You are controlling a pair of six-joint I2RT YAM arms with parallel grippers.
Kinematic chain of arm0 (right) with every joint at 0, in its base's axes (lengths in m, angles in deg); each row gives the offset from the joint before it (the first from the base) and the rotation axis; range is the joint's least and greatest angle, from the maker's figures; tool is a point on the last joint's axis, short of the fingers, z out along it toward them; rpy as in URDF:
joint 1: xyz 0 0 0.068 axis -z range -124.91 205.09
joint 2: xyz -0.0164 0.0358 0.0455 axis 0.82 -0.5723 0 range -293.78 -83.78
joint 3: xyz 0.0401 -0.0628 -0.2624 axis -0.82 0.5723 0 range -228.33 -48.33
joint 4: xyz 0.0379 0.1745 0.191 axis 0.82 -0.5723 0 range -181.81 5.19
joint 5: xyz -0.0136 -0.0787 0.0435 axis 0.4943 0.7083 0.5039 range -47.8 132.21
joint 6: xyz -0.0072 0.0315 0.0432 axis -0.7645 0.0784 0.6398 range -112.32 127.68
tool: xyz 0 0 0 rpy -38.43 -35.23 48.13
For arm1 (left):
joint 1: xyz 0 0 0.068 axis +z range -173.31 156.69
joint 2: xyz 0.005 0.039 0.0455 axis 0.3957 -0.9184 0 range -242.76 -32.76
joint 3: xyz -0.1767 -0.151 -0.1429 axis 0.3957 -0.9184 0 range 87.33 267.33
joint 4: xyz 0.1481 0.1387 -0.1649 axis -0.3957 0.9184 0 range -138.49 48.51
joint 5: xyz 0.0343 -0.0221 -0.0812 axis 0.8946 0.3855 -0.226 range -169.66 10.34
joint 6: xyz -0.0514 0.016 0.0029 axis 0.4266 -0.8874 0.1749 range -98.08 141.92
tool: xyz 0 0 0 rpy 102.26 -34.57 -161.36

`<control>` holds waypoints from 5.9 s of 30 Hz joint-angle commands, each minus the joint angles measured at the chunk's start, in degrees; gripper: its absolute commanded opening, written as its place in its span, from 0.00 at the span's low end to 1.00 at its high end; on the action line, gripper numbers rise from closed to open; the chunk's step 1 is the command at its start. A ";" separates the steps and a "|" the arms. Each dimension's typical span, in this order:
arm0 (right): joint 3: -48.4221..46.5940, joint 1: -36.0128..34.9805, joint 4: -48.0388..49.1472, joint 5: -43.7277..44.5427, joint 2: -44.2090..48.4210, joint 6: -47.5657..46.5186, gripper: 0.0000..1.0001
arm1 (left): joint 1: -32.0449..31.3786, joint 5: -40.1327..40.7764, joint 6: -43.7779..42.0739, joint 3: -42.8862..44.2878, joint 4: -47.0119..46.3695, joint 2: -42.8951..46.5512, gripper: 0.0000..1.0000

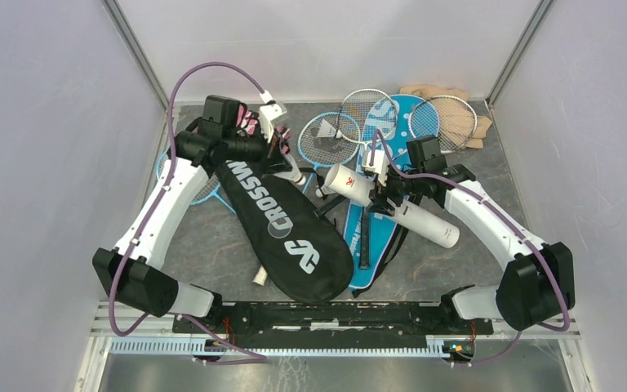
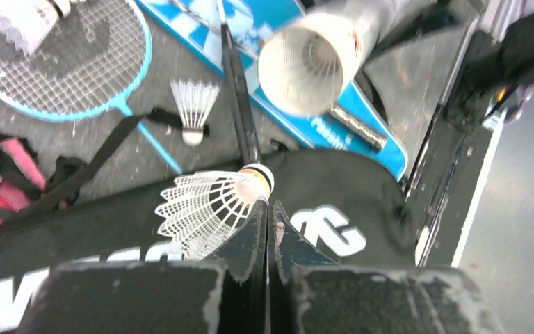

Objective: Pack up the badminton gear
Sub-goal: Place the shuttlecock at the shuttle tube, then pick up the shuttlecock at the center of the board.

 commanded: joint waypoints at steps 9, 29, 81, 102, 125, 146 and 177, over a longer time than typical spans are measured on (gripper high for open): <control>-4.31 -1.47 0.32 -4.55 -0.89 0.06 0.14 | -3.11 -10.52 35.03 -9.23 -37.96 -0.09 0.02; -3.27 -1.69 2.35 -6.01 1.06 2.19 0.14 | -8.52 -22.13 39.84 -17.00 -48.31 -3.07 0.37; -3.45 -1.43 1.79 -6.52 0.94 0.66 0.14 | -13.71 -22.67 24.97 -11.75 -33.66 -7.68 0.87; 1.69 4.64 3.25 0.01 3.82 1.88 0.13 | -5.75 -10.02 14.25 -1.16 -19.82 -2.63 1.00; 7.63 15.09 9.84 7.97 9.49 11.50 0.12 | -8.22 19.95 15.97 12.45 -30.48 -31.81 0.87; 8.62 16.22 9.73 6.25 7.93 10.42 0.12 | -0.89 12.77 28.90 35.54 -42.65 -59.73 0.74; 4.24 15.78 2.45 -1.77 3.35 2.24 0.13 | 3.01 -9.10 21.70 27.09 -33.45 -44.96 0.02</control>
